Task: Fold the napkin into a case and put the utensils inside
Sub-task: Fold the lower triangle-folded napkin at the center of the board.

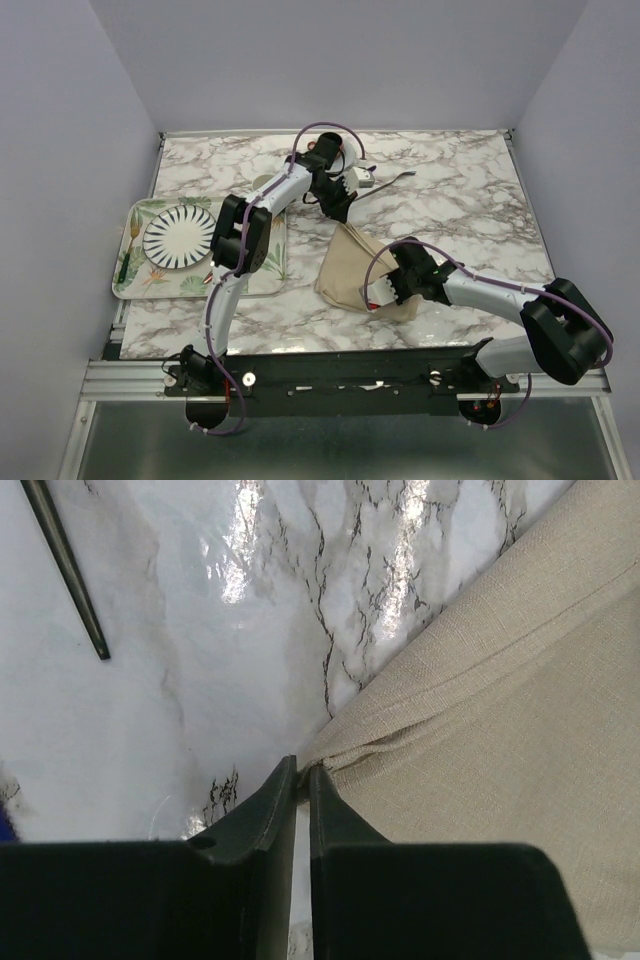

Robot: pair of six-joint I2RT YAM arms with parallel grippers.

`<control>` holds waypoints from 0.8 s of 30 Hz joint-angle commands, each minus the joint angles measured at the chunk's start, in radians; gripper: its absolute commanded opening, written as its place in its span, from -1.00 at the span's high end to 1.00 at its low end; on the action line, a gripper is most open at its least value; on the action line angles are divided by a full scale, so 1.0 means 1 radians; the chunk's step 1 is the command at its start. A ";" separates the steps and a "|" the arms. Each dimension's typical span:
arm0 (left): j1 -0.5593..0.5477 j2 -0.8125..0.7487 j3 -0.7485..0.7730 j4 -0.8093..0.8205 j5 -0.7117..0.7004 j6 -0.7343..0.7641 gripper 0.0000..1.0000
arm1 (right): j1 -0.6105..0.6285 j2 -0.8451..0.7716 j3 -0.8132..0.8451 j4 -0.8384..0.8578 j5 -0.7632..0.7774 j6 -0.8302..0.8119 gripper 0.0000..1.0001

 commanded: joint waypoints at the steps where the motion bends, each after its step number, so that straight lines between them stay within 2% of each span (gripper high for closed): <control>1: -0.006 -0.020 -0.005 -0.018 -0.017 0.021 0.83 | 0.001 0.007 0.023 -0.036 -0.003 0.007 0.99; 4: -0.006 -0.038 -0.010 -0.015 -0.017 0.011 1.00 | 0.001 -0.002 0.023 -0.036 0.003 0.005 0.99; 14: -0.006 -0.150 -0.087 -0.019 -0.002 0.018 1.00 | -0.001 -0.045 0.047 -0.077 0.012 0.072 0.99; 24: -0.010 -0.265 -0.278 -0.013 0.001 0.018 1.00 | -0.001 -0.108 0.024 -0.114 0.000 0.137 0.99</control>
